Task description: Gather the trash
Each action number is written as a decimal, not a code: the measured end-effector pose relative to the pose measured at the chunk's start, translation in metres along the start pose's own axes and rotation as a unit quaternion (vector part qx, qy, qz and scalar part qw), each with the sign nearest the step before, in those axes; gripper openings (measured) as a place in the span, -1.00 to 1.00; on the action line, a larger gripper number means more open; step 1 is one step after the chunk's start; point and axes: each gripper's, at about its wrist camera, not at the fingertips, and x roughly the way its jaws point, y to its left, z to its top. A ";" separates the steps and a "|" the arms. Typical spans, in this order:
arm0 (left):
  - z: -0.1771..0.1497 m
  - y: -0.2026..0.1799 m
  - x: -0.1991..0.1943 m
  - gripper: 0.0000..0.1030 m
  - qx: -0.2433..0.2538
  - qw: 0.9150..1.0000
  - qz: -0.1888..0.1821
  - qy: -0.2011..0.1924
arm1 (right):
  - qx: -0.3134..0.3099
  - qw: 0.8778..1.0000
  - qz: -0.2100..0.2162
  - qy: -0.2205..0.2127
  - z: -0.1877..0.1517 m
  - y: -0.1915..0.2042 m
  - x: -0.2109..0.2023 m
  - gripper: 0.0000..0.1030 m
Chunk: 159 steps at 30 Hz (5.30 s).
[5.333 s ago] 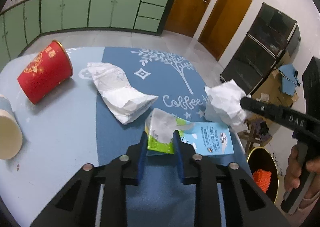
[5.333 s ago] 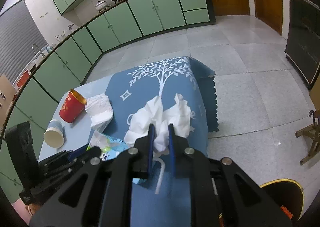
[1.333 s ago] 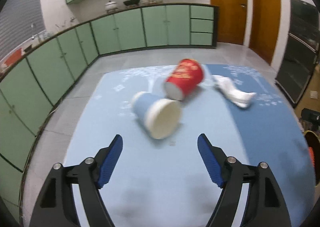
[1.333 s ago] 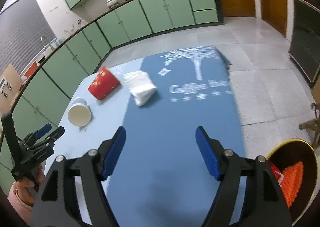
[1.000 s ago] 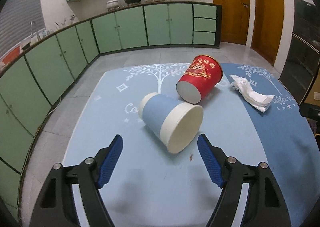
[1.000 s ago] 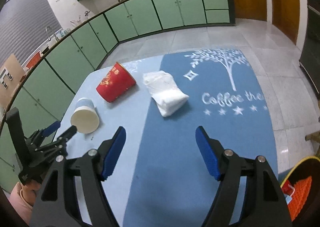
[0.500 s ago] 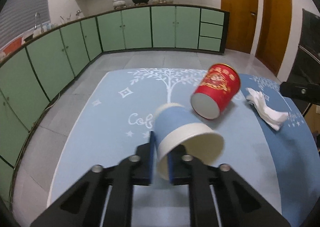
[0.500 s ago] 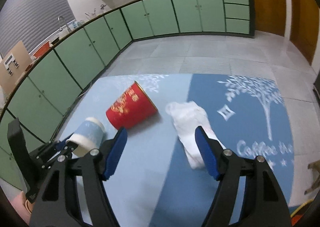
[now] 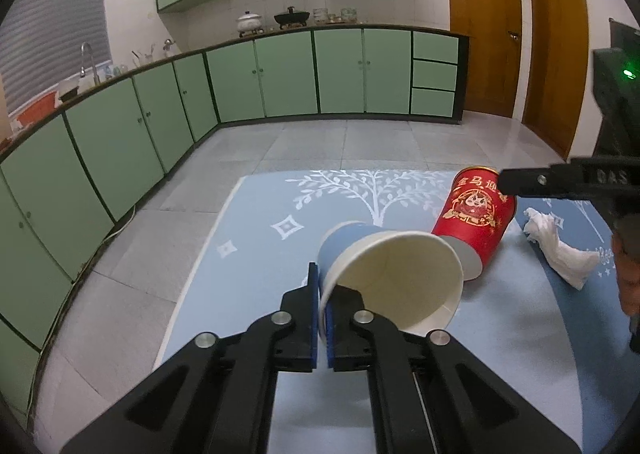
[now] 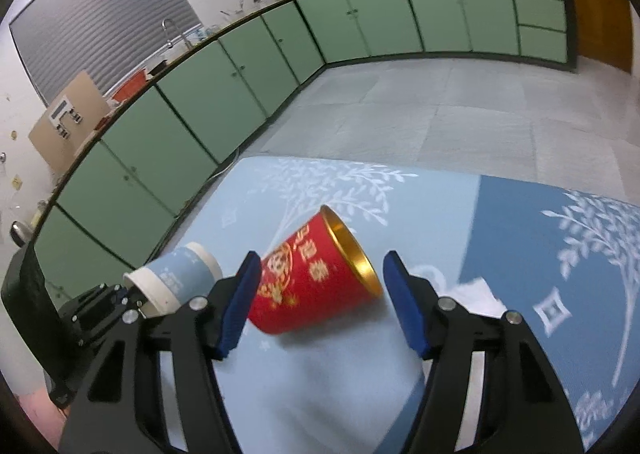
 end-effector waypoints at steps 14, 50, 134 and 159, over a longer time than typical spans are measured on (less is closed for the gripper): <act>-0.009 -0.003 -0.010 -0.94 0.000 1.000 -0.008 0.005 | -0.051 0.996 0.046 0.058 -0.023 0.031 -0.018 -0.87; -0.076 -0.388 -0.196 -0.94 0.164 0.901 -0.401 0.017 | 0.194 0.939 -0.271 -0.083 -0.337 -0.099 -0.383 -0.96; -0.019 -0.272 -0.299 0.87 0.096 0.941 -0.305 -0.109 | 0.132 0.915 -0.305 -0.227 -0.302 -0.003 -0.461 0.90; -0.017 -0.207 -0.328 0.88 0.074 0.959 -0.236 -0.137 | 0.070 0.931 -0.270 -0.234 -0.277 0.053 -0.444 0.90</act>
